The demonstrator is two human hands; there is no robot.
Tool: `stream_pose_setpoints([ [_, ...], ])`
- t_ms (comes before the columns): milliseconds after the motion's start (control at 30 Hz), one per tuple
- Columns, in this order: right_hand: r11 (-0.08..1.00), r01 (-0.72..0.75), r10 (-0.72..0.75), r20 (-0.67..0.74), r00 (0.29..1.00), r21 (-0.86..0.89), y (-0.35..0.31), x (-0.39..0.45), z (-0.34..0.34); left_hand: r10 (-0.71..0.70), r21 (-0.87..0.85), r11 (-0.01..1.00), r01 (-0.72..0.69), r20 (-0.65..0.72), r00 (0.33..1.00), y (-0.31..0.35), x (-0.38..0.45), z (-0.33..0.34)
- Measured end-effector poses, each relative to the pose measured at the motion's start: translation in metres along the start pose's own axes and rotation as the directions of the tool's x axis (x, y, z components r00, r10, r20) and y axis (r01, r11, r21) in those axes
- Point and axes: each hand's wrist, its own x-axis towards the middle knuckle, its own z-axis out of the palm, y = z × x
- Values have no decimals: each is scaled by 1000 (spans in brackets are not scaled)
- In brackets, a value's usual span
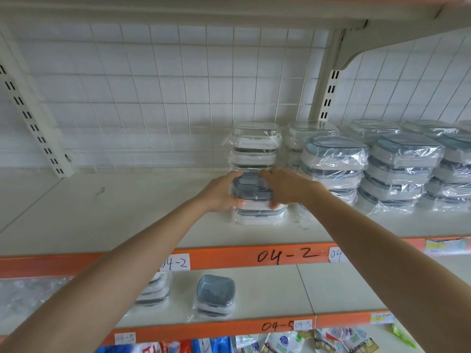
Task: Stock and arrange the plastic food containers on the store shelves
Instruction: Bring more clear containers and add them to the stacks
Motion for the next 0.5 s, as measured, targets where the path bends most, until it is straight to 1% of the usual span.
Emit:
stream_pose_setpoints([
  [67,1000,-6,5,-16,1000,-27,-2,-1,1,-1,40,999,1,0,1000,1,-2,3],
  [167,992,-6,0,-43,999,-123,-2,-4,1,27,180,983,-29,13,1000,6,-6,0],
  [233,982,22,-31,-44,999,-189,-3,-5,0,52,258,965,-50,0,999,9,-11,-6],
  [367,967,182,-204,-112,973,-180,-17,-10,-1,102,374,927,-38,-154,983,3,-31,-18],
  [500,896,353,-410,-199,890,-268,-54,-8,5,70,470,881,55,-245,967,-16,-67,-26],
])
